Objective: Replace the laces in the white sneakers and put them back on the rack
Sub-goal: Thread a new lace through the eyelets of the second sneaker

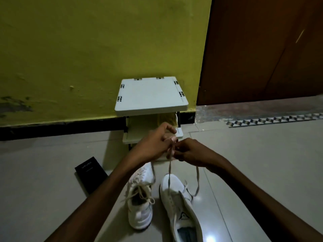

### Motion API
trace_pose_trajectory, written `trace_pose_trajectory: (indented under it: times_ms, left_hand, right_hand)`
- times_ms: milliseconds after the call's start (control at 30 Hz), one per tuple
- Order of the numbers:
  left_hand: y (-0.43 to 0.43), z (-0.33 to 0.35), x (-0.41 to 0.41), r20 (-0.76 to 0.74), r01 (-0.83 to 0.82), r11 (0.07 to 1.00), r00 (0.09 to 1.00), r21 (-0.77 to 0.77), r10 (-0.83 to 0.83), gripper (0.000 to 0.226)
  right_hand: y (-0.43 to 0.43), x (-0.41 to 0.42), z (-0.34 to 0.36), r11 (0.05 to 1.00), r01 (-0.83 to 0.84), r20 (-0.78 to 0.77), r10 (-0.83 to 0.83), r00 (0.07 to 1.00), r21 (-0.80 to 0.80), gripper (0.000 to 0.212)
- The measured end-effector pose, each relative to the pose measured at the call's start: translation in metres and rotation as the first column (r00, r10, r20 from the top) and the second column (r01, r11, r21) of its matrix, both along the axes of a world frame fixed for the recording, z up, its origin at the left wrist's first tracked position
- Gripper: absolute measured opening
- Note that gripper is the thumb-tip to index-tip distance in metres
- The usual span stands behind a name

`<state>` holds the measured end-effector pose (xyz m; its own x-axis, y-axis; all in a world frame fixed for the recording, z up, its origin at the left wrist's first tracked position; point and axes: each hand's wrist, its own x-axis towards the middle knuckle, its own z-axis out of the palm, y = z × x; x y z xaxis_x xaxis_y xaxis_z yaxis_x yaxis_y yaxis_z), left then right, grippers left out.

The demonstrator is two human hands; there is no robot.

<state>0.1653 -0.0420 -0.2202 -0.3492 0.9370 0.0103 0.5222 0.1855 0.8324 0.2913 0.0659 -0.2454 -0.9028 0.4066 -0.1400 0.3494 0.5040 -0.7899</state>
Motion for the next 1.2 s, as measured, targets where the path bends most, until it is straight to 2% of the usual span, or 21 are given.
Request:
trace_pose_trajectory:
  times_ms: [67, 133, 333, 433, 533, 700, 767, 833, 933, 1000, 1067, 1133, 1200]
  left_hand:
    - [-0.001, 0.019, -0.007, -0.034, -0.034, 0.999, 0.999, 0.029, 0.035, 0.013]
    - [-0.002, 0.036, -0.015, 0.014, -0.048, 0.997, 0.999, 0.067, 0.047, 0.01]
    - [-0.013, 0.084, -0.034, 0.177, -0.071, 0.984, 0.983, 0.166, 0.041, 0.022]
    - [-0.018, 0.102, -0.035, 0.256, -0.086, 0.974, 0.966, 0.209, 0.031, 0.023]
    - [-0.025, 0.115, -0.039, 0.288, -0.107, 0.967, 0.957, 0.23, 0.038, 0.021]
    - [-0.039, 0.134, -0.053, 0.286, -0.189, 0.942, 0.952, 0.278, 0.107, 0.017]
    - [-0.045, 0.144, -0.059, 0.22, -0.261, 0.912, 0.955, 0.315, 0.197, 0.015]
    - [-0.047, 0.154, -0.065, 0.137, -0.33, 0.861, 0.944, 0.387, 0.3, 0.016]
    - [-0.046, 0.17, -0.069, 0.162, -0.393, 0.761, 0.917, 0.516, 0.364, 0.017]
    - [-0.041, 0.182, -0.069, 0.201, -0.378, 0.727, 0.925, 0.573, 0.323, 0.016]
    - [-0.033, 0.192, -0.066, 0.16, -0.321, 0.732, 0.945, 0.601, 0.284, 0.007]
    - [-0.024, 0.198, -0.063, 0.073, -0.305, 0.724, 0.94, 0.618, 0.334, 0.005]
    - [-0.015, 0.203, -0.059, 0.073, -0.344, 0.667, 0.914, 0.66, 0.399, 0.006]
  right_hand:
    - [0.001, 0.0, 0.012, 0.985, -0.048, -0.027, 0.044, 0.999, -0.166, 0.022]
    - [0.003, 0.001, 0.023, 0.962, -0.07, -0.08, 0.05, 0.996, -0.264, 0.028]
    - [0.004, -0.012, 0.078, 0.952, -0.002, -0.194, -0.06, 0.979, -0.305, 0.033]
    - [0.006, -0.019, 0.114, 0.94, -0.017, -0.275, -0.082, 0.958, -0.34, 0.034]
    - [0.006, -0.026, 0.143, 0.952, 0.023, -0.307, -0.121, 0.944, -0.306, 0.034]
    - [0.005, -0.035, 0.168, 0.956, 0.037, -0.302, -0.129, 0.945, -0.292, 0.032]
    - [0.008, -0.039, 0.179, 0.955, 0.05, -0.288, -0.138, 0.948, -0.293, 0.03]
    - [0.011, -0.044, 0.192, 0.953, 0.067, -0.272, -0.151, 0.95, -0.296, 0.029]
    - [0.012, -0.05, 0.211, 0.948, 0.055, -0.275, -0.146, 0.95, -0.312, 0.027]
    - [0.012, -0.054, 0.224, 0.941, 0.032, -0.296, -0.139, 0.945, -0.338, 0.025]
    - [0.012, -0.057, 0.236, 0.935, 0.015, -0.328, -0.139, 0.934, -0.355, 0.026]
    - [0.011, -0.06, 0.245, 0.937, 0.02, -0.36, -0.153, 0.92, -0.349, 0.027]
    - [0.008, -0.061, 0.247, 0.932, 0.027, -0.378, -0.174, 0.909, -0.363, 0.028]
